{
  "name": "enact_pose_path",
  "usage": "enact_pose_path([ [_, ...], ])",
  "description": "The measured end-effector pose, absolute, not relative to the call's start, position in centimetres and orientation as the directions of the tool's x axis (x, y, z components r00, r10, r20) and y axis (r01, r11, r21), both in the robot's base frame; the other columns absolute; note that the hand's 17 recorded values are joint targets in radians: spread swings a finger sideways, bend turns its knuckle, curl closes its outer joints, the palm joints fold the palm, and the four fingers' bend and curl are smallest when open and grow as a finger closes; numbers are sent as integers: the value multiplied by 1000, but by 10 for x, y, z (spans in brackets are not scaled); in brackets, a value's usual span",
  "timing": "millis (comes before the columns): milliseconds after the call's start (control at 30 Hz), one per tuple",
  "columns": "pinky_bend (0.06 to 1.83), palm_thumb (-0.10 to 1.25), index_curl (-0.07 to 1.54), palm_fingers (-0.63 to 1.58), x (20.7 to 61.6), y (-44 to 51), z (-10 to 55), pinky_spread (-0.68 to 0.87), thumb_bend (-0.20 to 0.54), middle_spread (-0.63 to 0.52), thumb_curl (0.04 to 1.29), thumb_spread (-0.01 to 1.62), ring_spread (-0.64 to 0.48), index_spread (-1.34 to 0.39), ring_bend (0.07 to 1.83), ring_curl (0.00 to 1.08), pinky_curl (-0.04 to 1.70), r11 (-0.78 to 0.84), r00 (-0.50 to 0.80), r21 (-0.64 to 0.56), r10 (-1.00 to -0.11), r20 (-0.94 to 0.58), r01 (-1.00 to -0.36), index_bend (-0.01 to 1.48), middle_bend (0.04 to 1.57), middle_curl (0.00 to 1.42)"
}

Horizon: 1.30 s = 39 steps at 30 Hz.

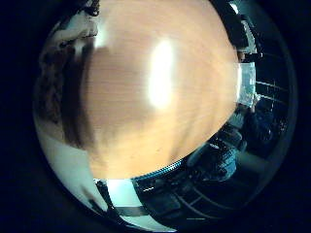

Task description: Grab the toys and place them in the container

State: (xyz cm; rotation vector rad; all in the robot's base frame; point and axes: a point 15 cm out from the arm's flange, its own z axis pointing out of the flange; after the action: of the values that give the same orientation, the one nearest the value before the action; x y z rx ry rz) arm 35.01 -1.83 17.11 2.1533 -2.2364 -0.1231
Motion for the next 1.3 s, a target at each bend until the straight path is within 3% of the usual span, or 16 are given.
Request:
enact_pose_path([
  [500,1339,1079,850,1074,317,-59,292,-183,-13,-155,566,1063,-213,-226,1404,707,721,74,-75,66,-997,1,-995,1092,1298,834],
  [1300,1190,1064,853,1078,313,-52,526,-218,-13,-155,626,1059,-231,-219,1345,773,961,23,-27,-185,-999,19,-982,1089,1293,839],
])
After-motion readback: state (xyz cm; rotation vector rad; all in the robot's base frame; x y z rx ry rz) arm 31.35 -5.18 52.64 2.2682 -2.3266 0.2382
